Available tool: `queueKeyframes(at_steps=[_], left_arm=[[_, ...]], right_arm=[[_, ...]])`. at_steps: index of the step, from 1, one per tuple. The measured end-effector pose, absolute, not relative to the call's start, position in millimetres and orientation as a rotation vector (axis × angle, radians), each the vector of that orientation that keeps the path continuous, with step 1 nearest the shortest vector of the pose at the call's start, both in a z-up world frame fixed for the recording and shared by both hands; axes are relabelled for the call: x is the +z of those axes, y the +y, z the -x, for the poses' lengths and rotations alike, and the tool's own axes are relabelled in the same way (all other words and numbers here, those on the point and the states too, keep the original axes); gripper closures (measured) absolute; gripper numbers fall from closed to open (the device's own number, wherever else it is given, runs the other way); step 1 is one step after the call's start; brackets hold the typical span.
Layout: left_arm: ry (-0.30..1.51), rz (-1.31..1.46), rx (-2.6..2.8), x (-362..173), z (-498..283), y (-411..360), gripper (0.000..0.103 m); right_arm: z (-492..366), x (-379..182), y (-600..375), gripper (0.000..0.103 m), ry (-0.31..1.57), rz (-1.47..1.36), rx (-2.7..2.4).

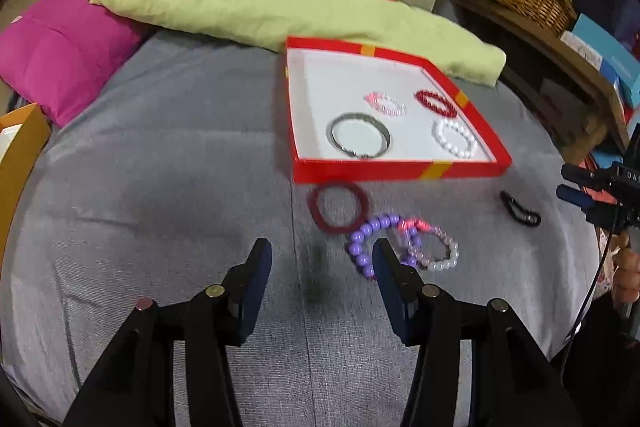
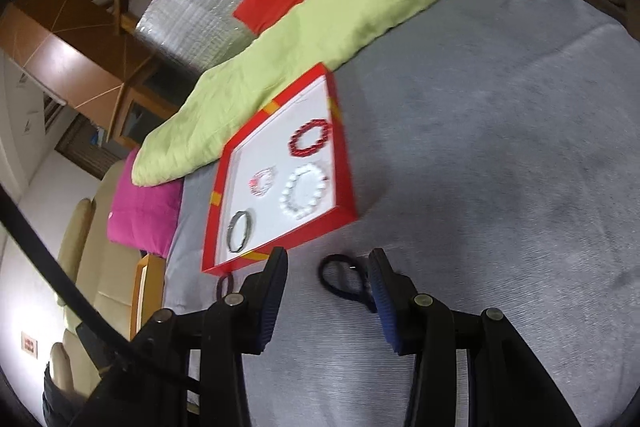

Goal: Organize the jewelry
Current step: 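Withdraw both tools from the box toward the bracelets on the table, then grasp the purple bead bracelet with the left tool while the right tool grasps the pink-and-white bead bracelet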

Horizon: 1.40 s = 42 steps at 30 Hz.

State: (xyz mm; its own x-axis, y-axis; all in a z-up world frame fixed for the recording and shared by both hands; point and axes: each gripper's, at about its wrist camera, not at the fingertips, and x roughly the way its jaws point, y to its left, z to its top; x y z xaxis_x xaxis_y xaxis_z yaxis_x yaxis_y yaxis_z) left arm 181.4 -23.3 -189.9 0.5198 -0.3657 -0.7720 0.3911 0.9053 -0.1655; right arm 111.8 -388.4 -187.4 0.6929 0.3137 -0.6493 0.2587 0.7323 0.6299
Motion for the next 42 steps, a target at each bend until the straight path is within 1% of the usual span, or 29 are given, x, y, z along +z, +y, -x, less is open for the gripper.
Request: queueKeyframes(at_steps=[5, 10, 11, 12, 14, 15, 18, 21, 24, 30, 42], left_arm=[[0.989, 0.022, -0.494, -202, -188, -30, 0.052], [1.011, 0.018, -0.491, -209, -191, -42, 0.052], [1.022, 0.009, -0.491, -212, -191, -46, 0.055], [1.029, 0.0, -0.485, -214, -192, -48, 0.06], [1.039, -0.016, -0.472, -219, -194, -52, 0.066], [1.034, -0.018, -0.471, -219, -194, -52, 0.074], [1.038, -0.007, -0.475, -223, -195, -51, 0.092], [1.007, -0.041, -0.478, -220, -193, -56, 0.095], [0.955, -0.068, -0.494, -211, -186, -60, 0.095], [0.79, -0.087, -0.575, -177, -165, -58, 0.095], [0.748, 0.001, -0.523, -164, -174, -33, 0.095]], right_arm=[[-120, -197, -384, 0.057, 0.877, -0.758, 0.05], [-131, -201, -356, 0.057, 0.932, -0.662, 0.097], [-133, -202, -351, 0.057, 0.94, -0.651, 0.105], [-135, -203, -346, 0.057, 0.95, -0.645, 0.113], [-137, -204, -343, 0.057, 0.956, -0.634, 0.106], [-137, -203, -345, 0.057, 0.951, -0.628, 0.085], [-134, -203, -359, 0.057, 0.926, -0.666, 0.052], [-134, -205, -366, 0.057, 0.929, -0.691, 0.043], [-137, -207, -358, 0.057, 0.95, -0.673, 0.051], [-144, -205, -330, 0.057, 0.974, -0.604, 0.118], [-159, -218, -255, 0.057, 1.066, -0.436, 0.254]])
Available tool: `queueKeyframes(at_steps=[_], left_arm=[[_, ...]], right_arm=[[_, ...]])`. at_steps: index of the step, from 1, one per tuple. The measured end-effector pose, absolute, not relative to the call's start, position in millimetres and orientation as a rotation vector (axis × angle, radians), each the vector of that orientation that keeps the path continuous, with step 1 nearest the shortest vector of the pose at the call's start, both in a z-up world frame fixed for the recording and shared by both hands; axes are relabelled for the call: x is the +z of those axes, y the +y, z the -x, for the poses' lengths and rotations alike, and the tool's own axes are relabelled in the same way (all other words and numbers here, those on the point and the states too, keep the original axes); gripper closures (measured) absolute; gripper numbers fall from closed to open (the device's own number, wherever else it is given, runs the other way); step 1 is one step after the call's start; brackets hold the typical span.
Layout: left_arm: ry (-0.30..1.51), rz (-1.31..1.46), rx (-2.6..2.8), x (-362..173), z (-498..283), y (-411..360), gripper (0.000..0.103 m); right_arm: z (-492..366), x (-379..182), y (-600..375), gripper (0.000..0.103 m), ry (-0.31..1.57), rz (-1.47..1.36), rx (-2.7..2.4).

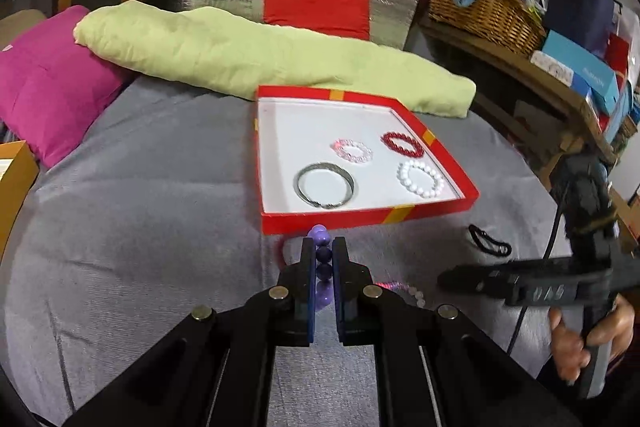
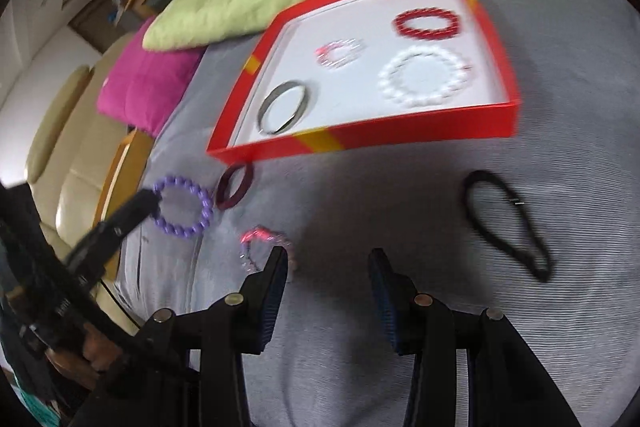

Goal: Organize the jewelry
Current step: 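Grasp the purple bead bracelet with the left tool while the right tool grasps the pink-and-white bead bracelet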

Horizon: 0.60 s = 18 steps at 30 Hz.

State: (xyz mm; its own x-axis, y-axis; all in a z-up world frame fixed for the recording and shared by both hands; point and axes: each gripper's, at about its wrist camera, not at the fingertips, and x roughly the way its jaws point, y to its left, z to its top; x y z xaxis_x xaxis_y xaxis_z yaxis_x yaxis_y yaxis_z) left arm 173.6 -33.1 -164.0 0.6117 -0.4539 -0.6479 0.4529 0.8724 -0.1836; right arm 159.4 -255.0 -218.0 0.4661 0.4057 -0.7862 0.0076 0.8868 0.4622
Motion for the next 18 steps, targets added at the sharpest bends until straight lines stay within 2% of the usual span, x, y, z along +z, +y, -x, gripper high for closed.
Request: queueKeyframes(at_steps=[11, 12, 13, 14, 15, 18], left_arm=[[0.73, -0.007, -0.476, -163, -175, -30, 0.095], [0.731, -0.006, -0.474, -164, -175, -30, 0.095], [0.732, -0.004, -0.472, -164, -175, -29, 0.095], [0.733, -0.002, -0.469, -164, -176, -28, 0.095], [0.735, -0.001, -0.465, -164, -176, -28, 0.095], [0.744, 0.006, -0.456, -166, -178, -28, 0.095]], right_arm=[[-163, -225, -209, 0.058, 1.047, -0.273, 0.252], [-163, -225, -206, 0.06, 1.042, -0.245, 0.251], [-161, -225, -200, 0.07, 1.033, -0.186, 0.242], [-159, -225, -196, 0.085, 1.027, -0.129, 0.225], [-157, -226, -193, 0.09, 1.02, -0.075, 0.205], [-152, -225, -195, 0.094, 1.0, -0.041, 0.207]])
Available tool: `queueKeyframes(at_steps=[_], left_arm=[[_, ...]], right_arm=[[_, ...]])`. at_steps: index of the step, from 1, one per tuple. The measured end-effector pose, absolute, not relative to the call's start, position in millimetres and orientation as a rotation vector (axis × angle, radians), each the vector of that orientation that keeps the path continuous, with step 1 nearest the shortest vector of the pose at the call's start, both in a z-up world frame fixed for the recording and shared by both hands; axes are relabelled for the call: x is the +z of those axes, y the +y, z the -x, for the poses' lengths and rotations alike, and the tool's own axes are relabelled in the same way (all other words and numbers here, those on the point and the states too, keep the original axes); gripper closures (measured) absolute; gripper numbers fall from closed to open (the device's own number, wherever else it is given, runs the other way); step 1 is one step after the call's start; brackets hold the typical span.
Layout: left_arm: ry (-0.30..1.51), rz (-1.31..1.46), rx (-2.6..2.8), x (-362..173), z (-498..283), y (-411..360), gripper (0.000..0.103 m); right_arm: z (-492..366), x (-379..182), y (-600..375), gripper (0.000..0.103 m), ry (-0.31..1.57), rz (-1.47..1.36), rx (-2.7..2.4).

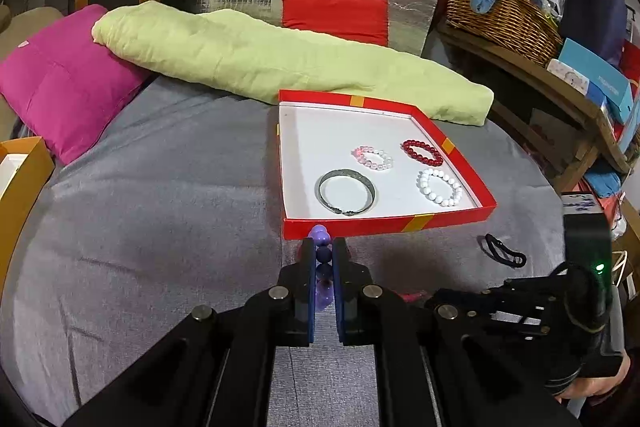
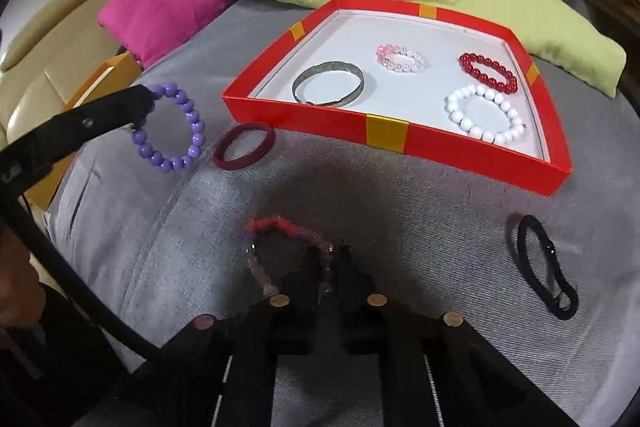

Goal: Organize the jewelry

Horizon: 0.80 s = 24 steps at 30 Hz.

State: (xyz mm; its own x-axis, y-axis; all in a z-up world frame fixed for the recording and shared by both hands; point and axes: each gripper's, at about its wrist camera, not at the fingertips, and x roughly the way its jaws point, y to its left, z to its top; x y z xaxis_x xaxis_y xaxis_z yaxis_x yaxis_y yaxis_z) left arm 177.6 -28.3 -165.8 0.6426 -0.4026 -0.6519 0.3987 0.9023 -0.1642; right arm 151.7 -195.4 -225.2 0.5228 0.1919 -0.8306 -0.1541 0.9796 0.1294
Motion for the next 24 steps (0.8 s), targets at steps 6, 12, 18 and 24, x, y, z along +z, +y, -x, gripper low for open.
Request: queueKeyframes(at_steps=[6, 12, 18, 24], left_arm=[[0.746, 0.001, -0.454, -167, -178, -34, 0.095], [0.739, -0.018, -0.457, -166, -176, -43, 0.095], [0.725, -0.033, -0.444, -162, -174, -52, 0.095], [0.713, -0.067, -0.438, -160, -170, -66, 0.095]], right_arm=[[-150, -217, -234, 0.094, 0.96, -0.184, 0.183], [-145, -202, -272, 0.094, 0.886, -0.349, 0.188], [-146, -196, -279, 0.094, 0.856, -0.411, 0.203], [-141, -192, -284, 0.094, 0.832, -0.429, 0.206]])
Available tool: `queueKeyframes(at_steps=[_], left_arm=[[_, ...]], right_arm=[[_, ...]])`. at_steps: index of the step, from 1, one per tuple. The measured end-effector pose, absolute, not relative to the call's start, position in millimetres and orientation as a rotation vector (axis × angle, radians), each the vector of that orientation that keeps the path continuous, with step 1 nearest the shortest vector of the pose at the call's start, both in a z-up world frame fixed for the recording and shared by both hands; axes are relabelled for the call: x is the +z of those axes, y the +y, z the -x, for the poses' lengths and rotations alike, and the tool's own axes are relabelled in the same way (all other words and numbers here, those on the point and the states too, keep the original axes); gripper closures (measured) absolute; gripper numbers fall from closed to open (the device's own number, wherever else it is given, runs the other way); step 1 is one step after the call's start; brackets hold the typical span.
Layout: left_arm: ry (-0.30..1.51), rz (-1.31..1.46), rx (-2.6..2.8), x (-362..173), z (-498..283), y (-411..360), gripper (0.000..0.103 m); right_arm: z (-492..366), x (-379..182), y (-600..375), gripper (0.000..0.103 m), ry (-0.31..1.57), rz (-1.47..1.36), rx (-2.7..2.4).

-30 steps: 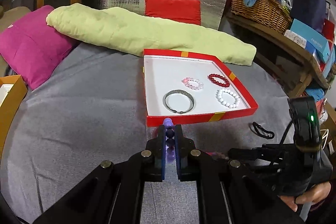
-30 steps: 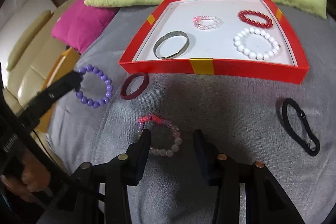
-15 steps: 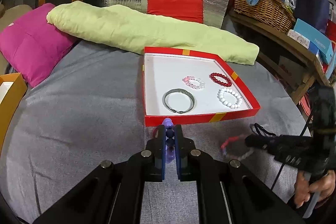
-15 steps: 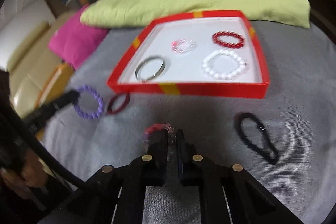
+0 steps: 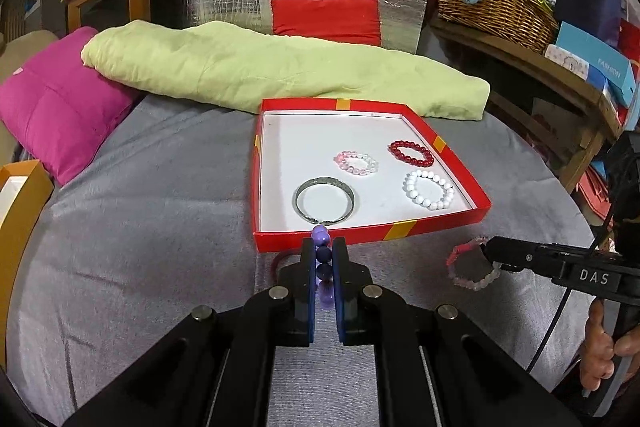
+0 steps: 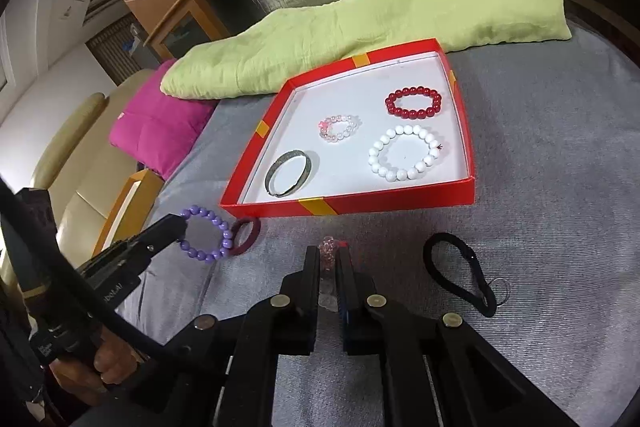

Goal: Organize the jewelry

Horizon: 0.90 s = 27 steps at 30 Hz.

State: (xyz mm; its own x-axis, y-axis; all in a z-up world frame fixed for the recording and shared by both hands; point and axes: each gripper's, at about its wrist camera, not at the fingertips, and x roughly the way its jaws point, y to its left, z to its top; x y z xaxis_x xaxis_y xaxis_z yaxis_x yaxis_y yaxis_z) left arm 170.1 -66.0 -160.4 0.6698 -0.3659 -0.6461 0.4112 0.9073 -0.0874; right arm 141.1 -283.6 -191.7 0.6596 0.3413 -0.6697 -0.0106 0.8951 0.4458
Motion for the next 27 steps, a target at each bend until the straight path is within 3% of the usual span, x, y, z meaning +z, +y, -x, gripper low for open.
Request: queueKeyframes(at_steps=[27], left_arm=[[0.684, -0.122, -0.394, -159, -169, -79, 0.095]], right_arm=[[-133, -175, -301, 0.094, 0.751, -0.535, 0.197]])
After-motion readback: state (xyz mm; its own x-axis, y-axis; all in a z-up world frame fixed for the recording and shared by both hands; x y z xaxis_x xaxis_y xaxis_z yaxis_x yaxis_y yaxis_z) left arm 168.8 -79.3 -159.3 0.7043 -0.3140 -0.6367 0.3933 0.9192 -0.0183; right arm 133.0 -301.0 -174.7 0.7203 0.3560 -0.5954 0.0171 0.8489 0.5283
